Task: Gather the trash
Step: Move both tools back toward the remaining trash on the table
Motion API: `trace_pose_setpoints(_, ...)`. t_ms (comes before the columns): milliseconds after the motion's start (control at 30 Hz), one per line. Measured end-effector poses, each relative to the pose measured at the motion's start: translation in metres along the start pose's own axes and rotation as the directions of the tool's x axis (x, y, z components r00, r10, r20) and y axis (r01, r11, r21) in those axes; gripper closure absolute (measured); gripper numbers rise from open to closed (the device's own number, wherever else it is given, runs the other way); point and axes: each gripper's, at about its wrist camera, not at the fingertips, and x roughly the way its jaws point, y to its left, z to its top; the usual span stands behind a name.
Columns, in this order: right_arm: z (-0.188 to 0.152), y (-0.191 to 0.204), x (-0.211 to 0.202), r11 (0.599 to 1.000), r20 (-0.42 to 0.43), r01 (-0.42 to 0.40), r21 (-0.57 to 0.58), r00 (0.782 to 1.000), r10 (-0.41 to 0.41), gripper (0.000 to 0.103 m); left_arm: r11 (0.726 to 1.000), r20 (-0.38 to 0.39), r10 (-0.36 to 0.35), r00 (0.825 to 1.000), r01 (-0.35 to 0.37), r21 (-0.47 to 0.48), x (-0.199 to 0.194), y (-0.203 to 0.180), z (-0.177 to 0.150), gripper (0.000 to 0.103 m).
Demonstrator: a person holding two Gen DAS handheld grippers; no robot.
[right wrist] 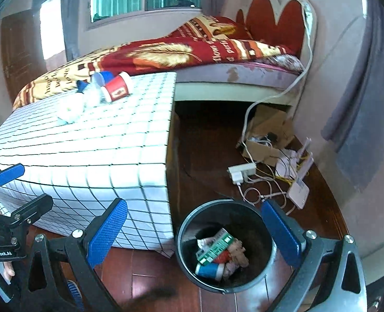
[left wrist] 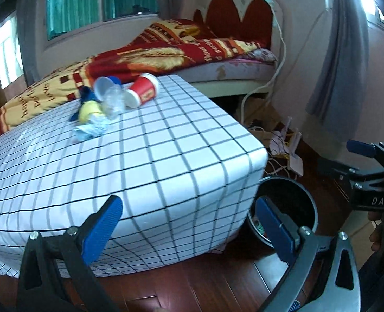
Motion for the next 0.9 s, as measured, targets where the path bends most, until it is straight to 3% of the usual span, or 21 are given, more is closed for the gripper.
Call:
trace_pose_setpoints(233,0.021,0.03,0.0,0.998,0.039,-0.04,-0.041,0.998,0.042,0.0,0.998,0.027,0.016,0.999,-0.015,-0.054,-0.008,0.038,0.005,0.0)
trace_pose_setpoints(433,0.052,0.066,0.01,0.992,0.093,-0.1,-0.074,0.99,0.106,0.0,0.988,0.033,0.096,0.995,-0.091,-0.123,-0.006,0.083,0.011,0.007)
trace_pose_setpoints(667,0.082,0.106,0.037,0.98,0.046,-0.148,-0.133,0.987,0.155,0.0,0.973,0.019,0.152,0.988,-0.146,-0.177,0.012,0.131,0.024,0.018)
trace_pose_setpoints(900,0.118,0.133,0.08,0.97,0.037,-0.165,-0.177,0.984,0.175,0.0,0.968,-0.007,0.176,0.984,-0.174,-0.181,0.057,0.163,0.049,0.023)
